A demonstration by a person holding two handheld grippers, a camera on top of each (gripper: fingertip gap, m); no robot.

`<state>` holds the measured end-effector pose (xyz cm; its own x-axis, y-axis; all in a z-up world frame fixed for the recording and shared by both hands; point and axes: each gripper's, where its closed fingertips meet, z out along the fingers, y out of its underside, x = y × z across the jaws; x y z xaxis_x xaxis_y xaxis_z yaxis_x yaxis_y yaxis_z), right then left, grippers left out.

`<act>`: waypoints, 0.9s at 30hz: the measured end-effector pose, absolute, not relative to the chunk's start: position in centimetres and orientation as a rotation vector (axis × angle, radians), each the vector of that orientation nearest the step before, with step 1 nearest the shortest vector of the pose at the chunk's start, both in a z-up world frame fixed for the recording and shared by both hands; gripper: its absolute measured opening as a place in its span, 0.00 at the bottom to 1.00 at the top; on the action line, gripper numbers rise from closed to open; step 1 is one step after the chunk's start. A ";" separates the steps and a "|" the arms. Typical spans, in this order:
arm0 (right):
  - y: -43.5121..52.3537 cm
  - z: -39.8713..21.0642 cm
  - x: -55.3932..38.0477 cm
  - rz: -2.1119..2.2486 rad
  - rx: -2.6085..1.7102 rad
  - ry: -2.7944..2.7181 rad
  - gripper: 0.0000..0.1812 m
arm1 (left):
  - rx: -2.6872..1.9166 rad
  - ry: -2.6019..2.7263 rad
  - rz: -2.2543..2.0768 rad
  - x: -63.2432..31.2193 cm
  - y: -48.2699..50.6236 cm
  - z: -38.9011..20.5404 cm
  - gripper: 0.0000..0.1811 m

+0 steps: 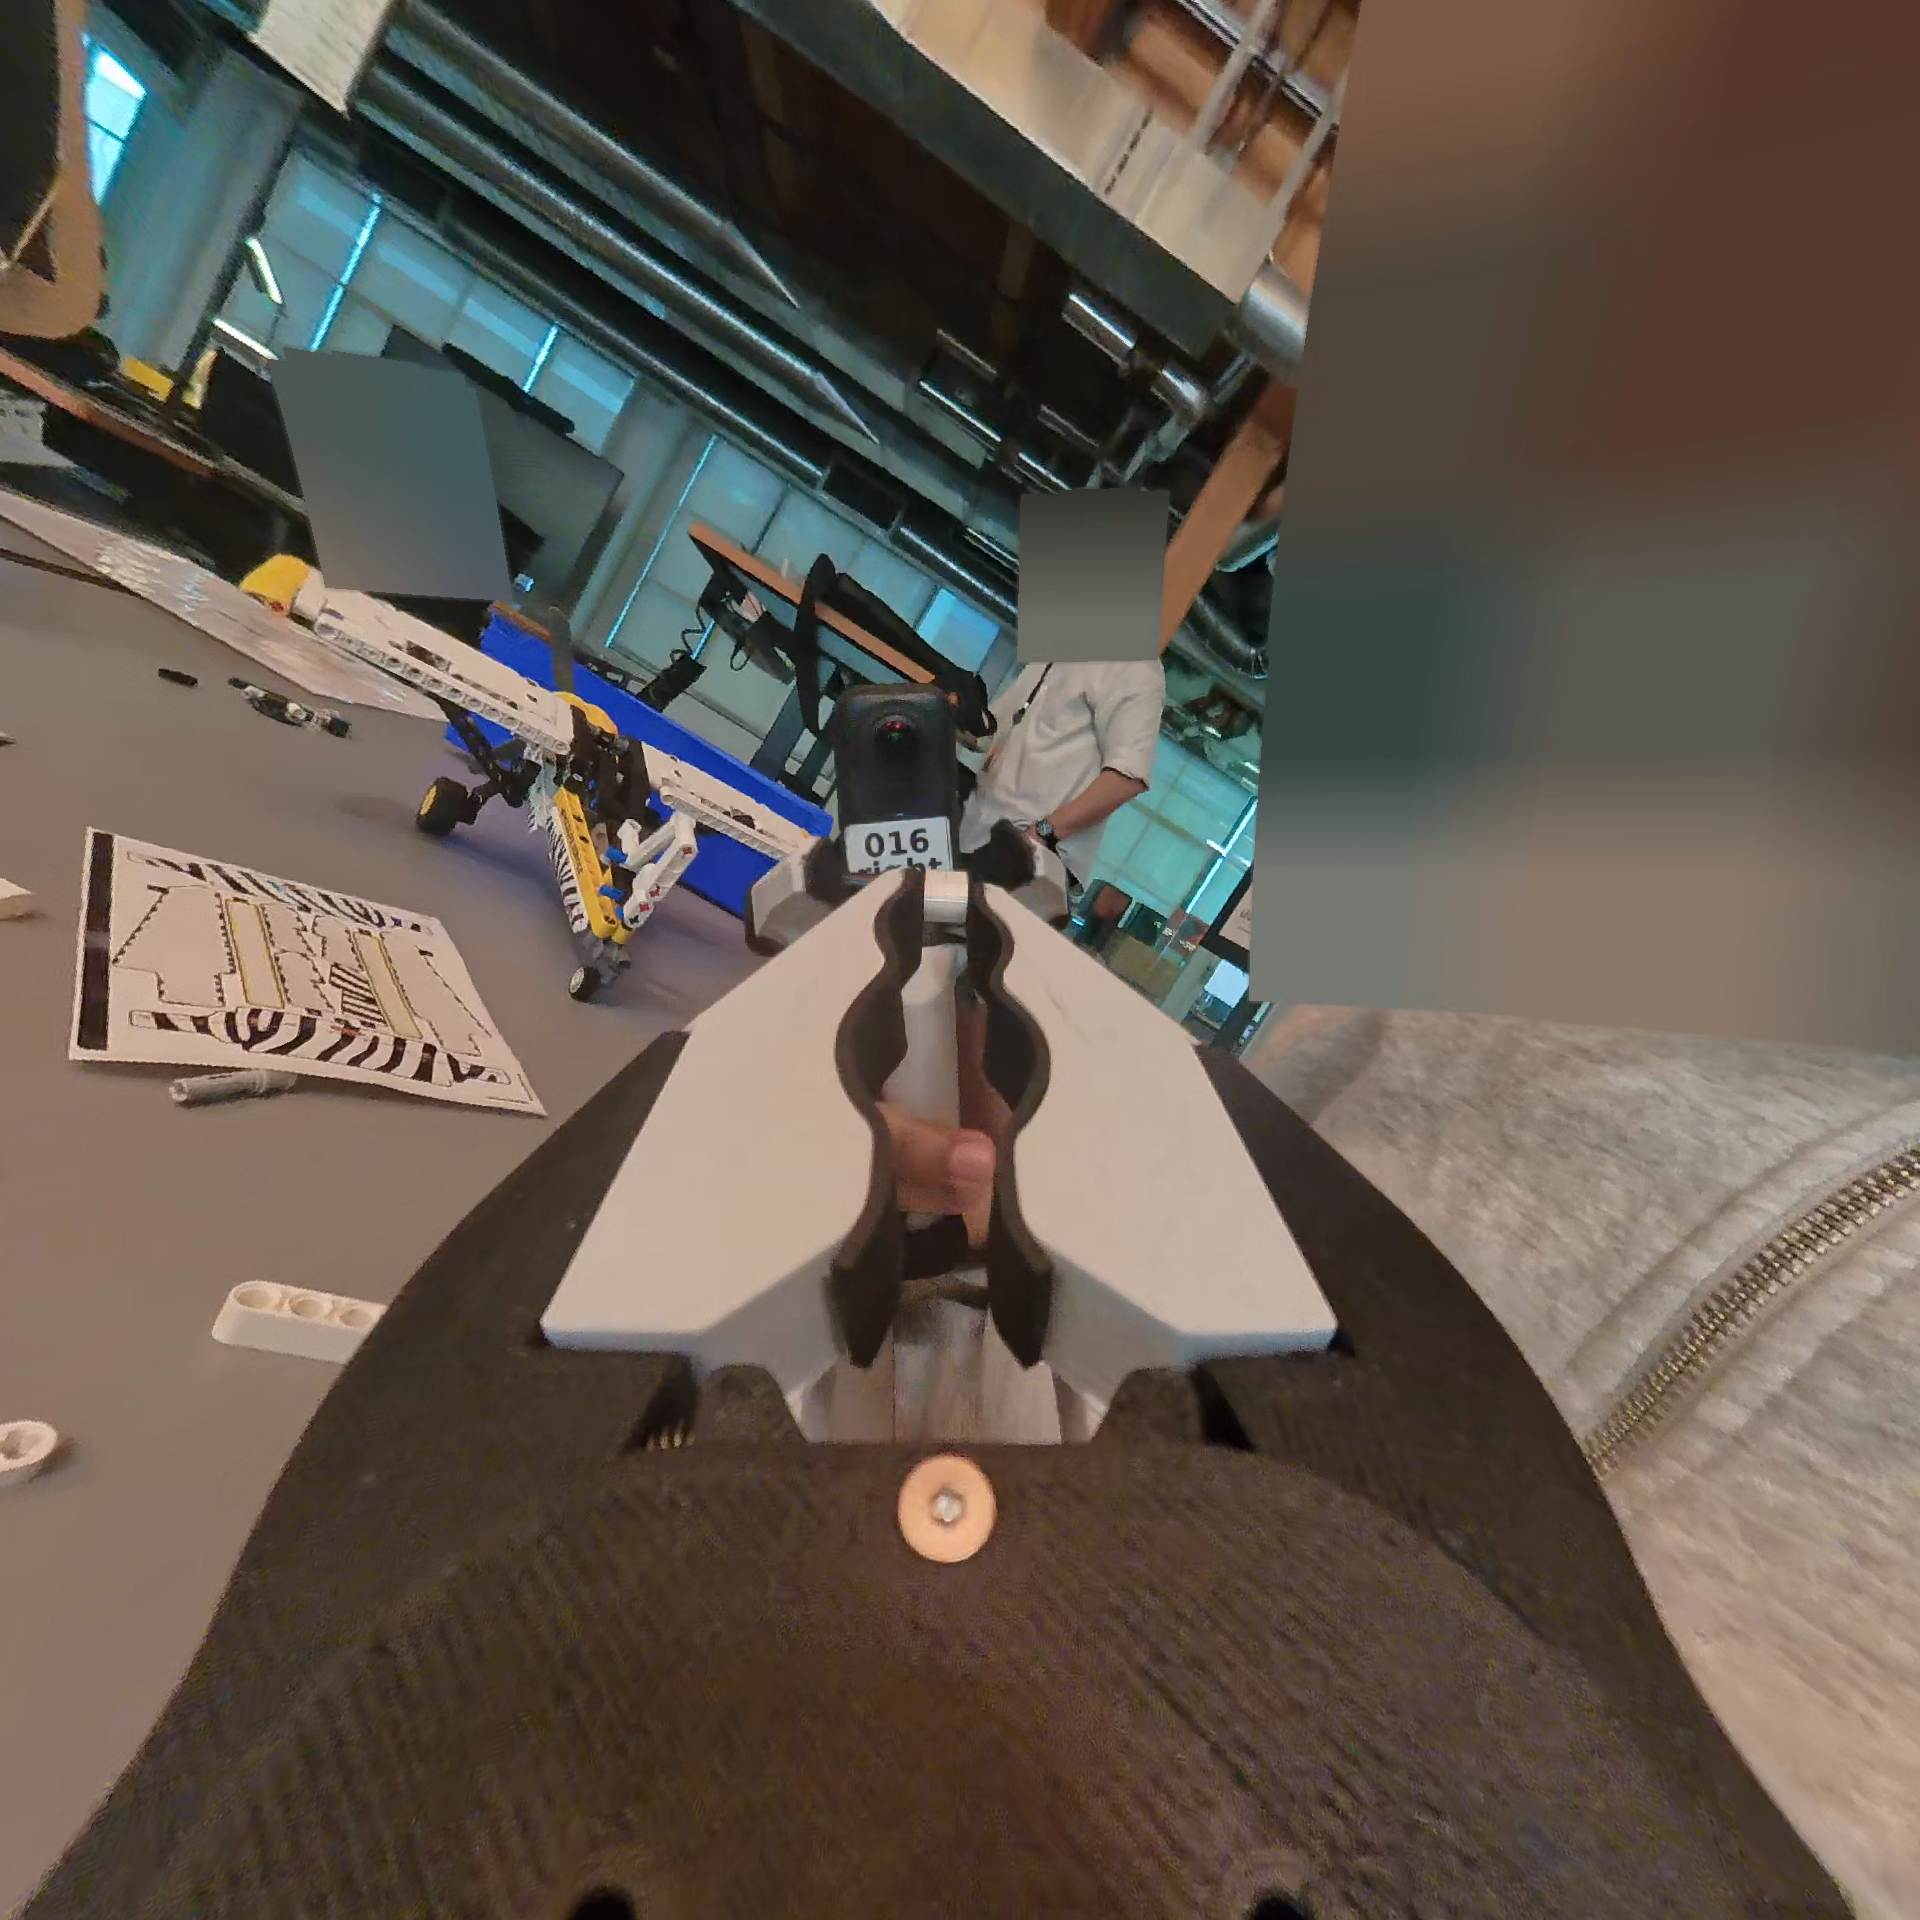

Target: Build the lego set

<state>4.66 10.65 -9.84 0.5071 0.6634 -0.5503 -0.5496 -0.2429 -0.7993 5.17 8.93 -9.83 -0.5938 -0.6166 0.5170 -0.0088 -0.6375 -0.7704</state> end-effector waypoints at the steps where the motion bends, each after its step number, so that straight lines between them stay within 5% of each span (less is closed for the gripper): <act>1: 10.8 -9.8 4.5 1.152 -1.410 -0.099 0.17 | -1.157 1.083 -2.263 5.3 8.7 -9.9 0.03; 14: 11.4 -10.5 5.2 1.372 -1.391 0.034 0.10 | -1.219 1.076 -2.254 5.4 9.1 -10.4 0.03; 19: 11.1 -9.7 6.2 1.349 -1.332 0.016 0.17 | -1.235 0.962 -2.329 5.0 10.6 -10.1 0.03; 27: 10.8 -10.9 5.4 0.780 -1.488 -0.315 0.22 | -1.225 0.866 -2.645 4.4 10.6 -9.4 0.03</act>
